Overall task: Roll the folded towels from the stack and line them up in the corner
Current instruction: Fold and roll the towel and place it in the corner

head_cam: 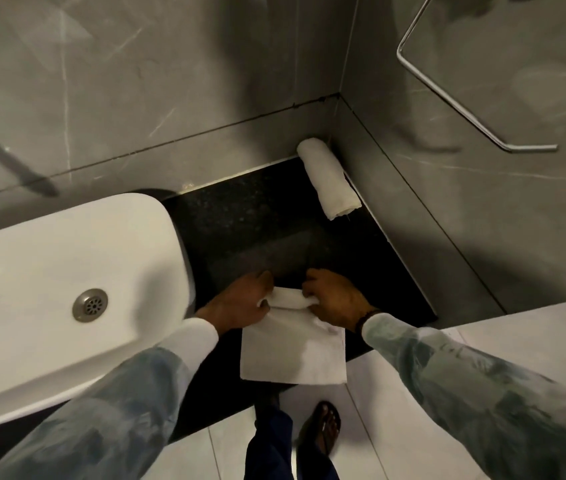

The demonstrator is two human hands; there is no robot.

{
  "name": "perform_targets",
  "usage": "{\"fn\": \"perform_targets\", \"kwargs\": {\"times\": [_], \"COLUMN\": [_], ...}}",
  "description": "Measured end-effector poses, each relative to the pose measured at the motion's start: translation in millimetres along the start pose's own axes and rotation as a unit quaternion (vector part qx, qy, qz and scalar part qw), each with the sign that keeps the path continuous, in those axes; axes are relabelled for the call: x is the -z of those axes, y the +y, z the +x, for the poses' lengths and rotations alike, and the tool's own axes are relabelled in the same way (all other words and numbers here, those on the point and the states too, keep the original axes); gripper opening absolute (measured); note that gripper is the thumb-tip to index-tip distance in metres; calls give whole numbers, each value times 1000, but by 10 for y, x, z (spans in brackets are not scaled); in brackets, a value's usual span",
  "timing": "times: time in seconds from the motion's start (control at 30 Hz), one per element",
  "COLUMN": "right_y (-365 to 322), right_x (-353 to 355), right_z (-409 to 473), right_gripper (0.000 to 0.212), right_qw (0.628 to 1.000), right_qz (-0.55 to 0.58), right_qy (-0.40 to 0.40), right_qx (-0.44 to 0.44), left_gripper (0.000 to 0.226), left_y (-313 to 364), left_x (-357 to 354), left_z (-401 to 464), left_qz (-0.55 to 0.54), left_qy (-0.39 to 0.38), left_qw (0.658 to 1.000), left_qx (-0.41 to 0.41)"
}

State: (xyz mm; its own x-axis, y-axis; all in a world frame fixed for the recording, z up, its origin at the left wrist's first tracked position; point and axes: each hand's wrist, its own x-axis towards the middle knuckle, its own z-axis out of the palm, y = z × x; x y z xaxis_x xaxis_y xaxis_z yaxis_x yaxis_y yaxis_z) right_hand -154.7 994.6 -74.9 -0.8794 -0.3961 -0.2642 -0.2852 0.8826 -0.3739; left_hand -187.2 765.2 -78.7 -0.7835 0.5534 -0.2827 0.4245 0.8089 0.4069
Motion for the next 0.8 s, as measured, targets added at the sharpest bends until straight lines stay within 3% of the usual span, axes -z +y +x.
{"fn": "perform_targets", "kwargs": {"times": [0.1,0.2,0.3,0.43,0.57,0.7,0.8], "right_y": [-75,-89,-42,-49,-164,-249,-266], "right_x": [1,70,127,68,-60,-208,-266], "right_z": [-101,-131,-93,-122,-237,-383,-458], "right_gripper": [25,31,30,28,38,37,35], "right_qw": [999,999,993,982,986,999,997], "right_qz": [-30,-18,69,135,129,16,-44], "right_qy": [14,-27,-41,-40,-4,32,55], "right_qx": [31,-10,-88,-125,-104,-22,27], "left_gripper": [41,42,44,44,36,26,27], "left_y": [-133,-70,77,151,211,269,293], "left_x": [41,23,35,-88,-133,-308,-352], "left_z": [103,164,172,82,-96,-424,-622], "left_qz": [-8,2,29,103,96,151,126], "left_qy": [-43,-83,-76,-51,1,58,63], "left_qw": [998,993,993,990,993,987,990], "left_qx": [50,81,90,85,65,0,-26]}}
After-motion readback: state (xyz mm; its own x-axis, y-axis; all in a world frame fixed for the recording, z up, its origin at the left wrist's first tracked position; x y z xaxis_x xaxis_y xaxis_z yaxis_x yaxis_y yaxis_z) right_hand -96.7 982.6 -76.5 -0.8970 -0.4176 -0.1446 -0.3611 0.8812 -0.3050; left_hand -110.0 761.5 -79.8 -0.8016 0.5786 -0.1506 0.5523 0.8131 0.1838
